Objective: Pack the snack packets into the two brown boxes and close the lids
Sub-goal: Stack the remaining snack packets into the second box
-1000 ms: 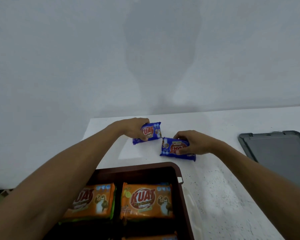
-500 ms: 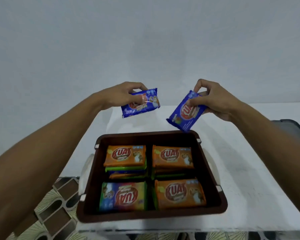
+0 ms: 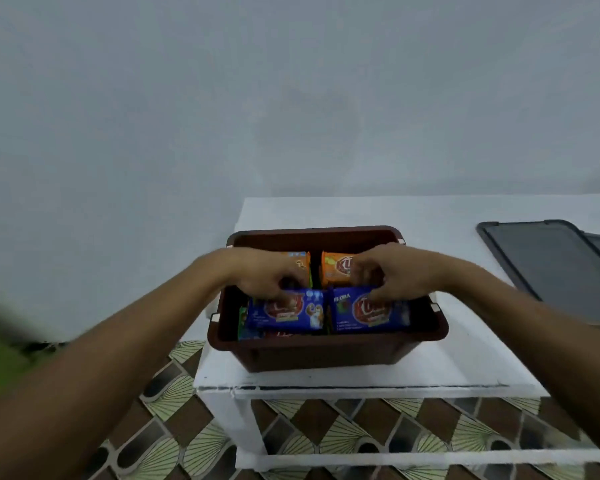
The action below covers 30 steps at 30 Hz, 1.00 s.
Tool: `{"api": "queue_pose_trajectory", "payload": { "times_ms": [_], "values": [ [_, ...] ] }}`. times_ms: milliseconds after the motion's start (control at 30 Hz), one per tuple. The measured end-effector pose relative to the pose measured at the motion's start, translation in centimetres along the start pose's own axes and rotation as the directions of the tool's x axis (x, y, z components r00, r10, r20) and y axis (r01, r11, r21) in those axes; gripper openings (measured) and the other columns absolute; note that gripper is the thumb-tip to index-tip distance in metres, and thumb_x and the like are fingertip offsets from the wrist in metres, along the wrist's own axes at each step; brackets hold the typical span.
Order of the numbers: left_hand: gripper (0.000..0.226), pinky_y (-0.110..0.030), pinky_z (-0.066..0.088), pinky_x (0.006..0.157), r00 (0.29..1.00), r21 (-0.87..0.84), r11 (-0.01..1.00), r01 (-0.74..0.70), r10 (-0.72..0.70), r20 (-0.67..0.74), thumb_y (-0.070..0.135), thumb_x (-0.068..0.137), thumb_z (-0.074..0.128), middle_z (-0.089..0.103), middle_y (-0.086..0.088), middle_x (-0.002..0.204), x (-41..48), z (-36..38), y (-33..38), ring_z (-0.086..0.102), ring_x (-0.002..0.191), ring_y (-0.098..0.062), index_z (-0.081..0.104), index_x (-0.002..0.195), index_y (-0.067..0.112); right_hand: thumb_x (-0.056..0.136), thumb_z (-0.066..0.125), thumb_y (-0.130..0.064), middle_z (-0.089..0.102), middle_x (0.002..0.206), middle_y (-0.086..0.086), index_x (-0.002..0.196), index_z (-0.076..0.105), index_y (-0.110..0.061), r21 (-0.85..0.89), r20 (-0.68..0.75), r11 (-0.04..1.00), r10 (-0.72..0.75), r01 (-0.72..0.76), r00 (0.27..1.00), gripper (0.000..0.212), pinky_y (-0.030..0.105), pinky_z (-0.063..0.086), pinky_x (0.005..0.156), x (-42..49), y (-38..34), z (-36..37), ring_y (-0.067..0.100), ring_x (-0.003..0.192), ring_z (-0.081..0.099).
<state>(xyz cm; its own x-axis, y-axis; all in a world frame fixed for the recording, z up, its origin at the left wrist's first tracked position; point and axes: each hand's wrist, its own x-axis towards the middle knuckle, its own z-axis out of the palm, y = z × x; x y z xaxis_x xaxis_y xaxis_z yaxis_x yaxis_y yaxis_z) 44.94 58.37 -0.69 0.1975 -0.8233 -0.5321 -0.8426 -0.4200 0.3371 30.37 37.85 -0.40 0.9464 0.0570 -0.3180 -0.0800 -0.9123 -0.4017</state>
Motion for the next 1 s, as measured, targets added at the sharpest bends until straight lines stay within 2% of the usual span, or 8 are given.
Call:
{"api": "queue_pose_trajectory", "payload": {
  "times_ms": [100,233,333,400,500,600,800,1000],
  "values": [
    [0.041,-0.033,0.053,0.089,0.999,0.025,0.999,0.03,-0.028,-0.045,0.037,0.098,0.05,0.058,0.005,0.131,-0.8,2.2,-0.1,0.058,0.111,-0.011,0.048,0.138,0.027,0.09,0.063,-0.035,0.063,0.114,-0.009,0.115,0.063,-0.026,-0.206,-0.023,0.975,-0.085,0.079,0.996,0.026,0.022,0.049,0.082,-0.3,-0.4,1.4,0.007,0.099,0.054],
    [0.039,-0.032,0.052,0.092,0.997,0.055,0.998,0.024,-0.02,-0.072,0.037,0.099,0.049,0.061,0.005,0.128,-1.8,2.8,0.2,0.058,0.109,-0.009,0.054,0.135,0.024,0.095,0.055,-0.039,0.062,0.115,-0.013,0.115,0.066,-0.029,-0.253,-0.047,0.962,-0.12,0.104,0.992,0.025,0.021,0.042,0.087,-0.8,0.1,1.8,0.006,0.099,0.048],
    [0.037,-0.025,0.051,0.088,0.966,0.02,1.0,0.005,0.0,-0.259,0.035,0.099,0.049,0.063,0.005,0.127,-2.1,3.2,0.6,0.059,0.108,-0.007,0.059,0.131,0.02,0.094,0.056,-0.037,0.066,0.105,-0.015,0.107,0.069,-0.03,-0.179,-0.165,0.973,-0.175,0.145,0.971,0.02,0.021,0.047,0.079,-0.7,1.0,1.9,0.003,0.093,0.058],
    [0.033,-0.027,0.05,0.088,0.856,0.011,1.0,-0.001,0.007,-0.517,0.034,0.097,0.053,0.064,0.007,0.121,-2.2,3.9,0.2,0.059,0.107,-0.007,0.062,0.125,0.02,0.092,0.06,-0.032,0.067,0.1,-0.013,0.102,0.069,-0.026,-0.135,-0.342,0.98,-0.187,0.148,0.921,0.015,0.018,0.048,0.073,-0.5,1.9,2.2,0.003,0.087,0.061],
    [0.031,-0.039,0.038,0.102,0.549,-0.018,0.984,0.176,-0.113,-0.828,0.038,0.091,0.059,0.059,0.006,0.127,-1.9,4.9,-1.4,0.048,0.12,-0.014,0.063,0.119,0.024,0.087,0.066,-0.025,0.065,0.099,-0.006,0.1,0.067,-0.022,-0.143,-0.613,0.988,-0.139,0.065,0.778,0.014,0.024,0.045,0.078,-0.1,3.2,2.7,0.01,0.094,0.054],
    [0.044,-0.04,0.031,0.112,0.523,-0.292,0.94,0.177,-0.341,-0.781,0.035,0.089,0.064,0.044,0.0,0.145,-1.3,5.0,-2.2,0.034,0.136,-0.019,0.057,0.13,0.021,0.084,0.069,-0.026,0.059,0.114,0.0,0.11,0.063,-0.02,-0.051,-0.708,0.999,-0.028,-0.012,0.706,0.028,0.033,0.041,0.09,0.7,4.3,3.3,0.016,0.109,0.045],
    [0.038,-0.033,0.044,0.103,0.466,-0.522,0.852,-0.03,-0.45,-0.762,0.032,0.093,0.061,0.047,0.003,0.146,-0.3,4.1,-1.2,0.046,0.128,-0.014,0.06,0.129,0.02,0.091,0.063,-0.028,0.053,0.13,0.006,0.125,0.055,-0.017,0.31,-0.67,0.95,0.245,-0.036,0.7,0.037,0.028,0.042,0.093,1.7,5.6,3.2,0.019,0.117,0.051],
    [0.038,-0.024,0.043,0.098,0.422,-0.56,0.818,-0.132,-0.465,-0.778,0.032,0.094,0.06,0.051,0.004,0.143,4.5,2.6,2.3,0.051,0.124,-0.012,0.06,0.129,0.019,0.092,0.061,-0.035,0.058,0.127,0.002,0.127,0.055,-0.018,0.314,-0.668,0.948,0.265,-0.06,0.695,0.04,0.029,0.044,0.09,-0.5,9.8,1.2,0.012,0.108,0.052]
  ]
}}
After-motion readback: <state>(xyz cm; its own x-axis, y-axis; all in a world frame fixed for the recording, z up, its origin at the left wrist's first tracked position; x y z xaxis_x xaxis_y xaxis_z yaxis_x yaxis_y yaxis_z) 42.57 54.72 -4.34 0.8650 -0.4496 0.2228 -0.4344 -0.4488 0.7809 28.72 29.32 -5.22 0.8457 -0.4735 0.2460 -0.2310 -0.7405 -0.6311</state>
